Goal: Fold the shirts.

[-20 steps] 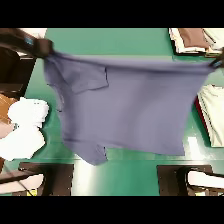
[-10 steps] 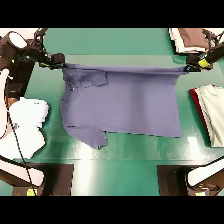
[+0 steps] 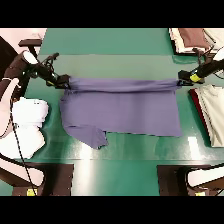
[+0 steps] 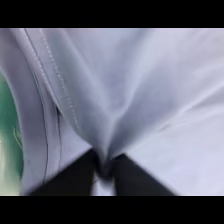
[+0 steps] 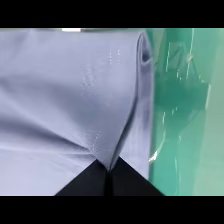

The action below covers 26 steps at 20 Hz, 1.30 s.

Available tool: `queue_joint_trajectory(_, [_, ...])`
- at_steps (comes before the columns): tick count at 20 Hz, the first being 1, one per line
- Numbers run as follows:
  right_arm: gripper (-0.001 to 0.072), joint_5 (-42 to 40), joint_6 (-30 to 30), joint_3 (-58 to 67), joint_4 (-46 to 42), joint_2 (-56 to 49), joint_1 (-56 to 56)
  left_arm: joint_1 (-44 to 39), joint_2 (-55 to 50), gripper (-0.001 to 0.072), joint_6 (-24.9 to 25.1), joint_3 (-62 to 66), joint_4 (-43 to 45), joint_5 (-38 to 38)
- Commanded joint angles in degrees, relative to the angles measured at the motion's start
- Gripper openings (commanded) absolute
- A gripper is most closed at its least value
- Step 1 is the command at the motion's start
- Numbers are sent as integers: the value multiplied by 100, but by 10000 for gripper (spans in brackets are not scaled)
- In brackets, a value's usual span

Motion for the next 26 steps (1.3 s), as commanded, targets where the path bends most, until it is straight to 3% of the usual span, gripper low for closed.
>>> queue_joint_trajectory(1, [289,-153,-9,-463,190,184,35,-2,20,477,-70,-332,-33,-273])
queue_joint_trajectory(2, [412,-87,-9,-466,197,249,-28,15,66,478,-120,-332,-35,-476])
queue_joint_trajectory(4, [412,267,-22,-470,173,483,-153,13,339,477,-140,-376,382,-957])
queue_joint_trajectory(7, [412,356,-179,-1150,181,1355,-348,15,1488,479,-490,-1419,1209,-625])
queue_joint_trajectory(9, [418,278,-181,-1744,184,1956,-411,13,2380,480,-570,-2503,1058,-317])
queue_joint_trajectory(10, [479,240,-184,-2046,184,2238,-411,13,2798,480,-570,-3073,820,-227])
queue_joint_trajectory(11, [494,188,-184,-2280,184,2463,-411,13,3163,480,-570,-3580,651,-184])
queue_joint_trajectory(16, [493,-293,-243,-3115,619,3198,-411,13,4194,479,-721,-5392,-87,358])
queue_joint_trajectory(21, [492,-278,-267,-3174,634,3246,-398,-529,4199,478,-741,-5823,-553,1373])
queue_joint_trajectory(24, [491,-210,-280,-3174,605,3246,-411,-789,4201,475,-896,-5807,-551,1478])
queue_joint_trajectory(25, [491,-109,-350,-3174,608,3246,-476,-785,4201,233,-988,-5761,-494,1388])
queue_joint_trajectory(26, [492,20,-374,-3176,605,3246,-592,-785,4221,40,-964,-5692,-461,1296])
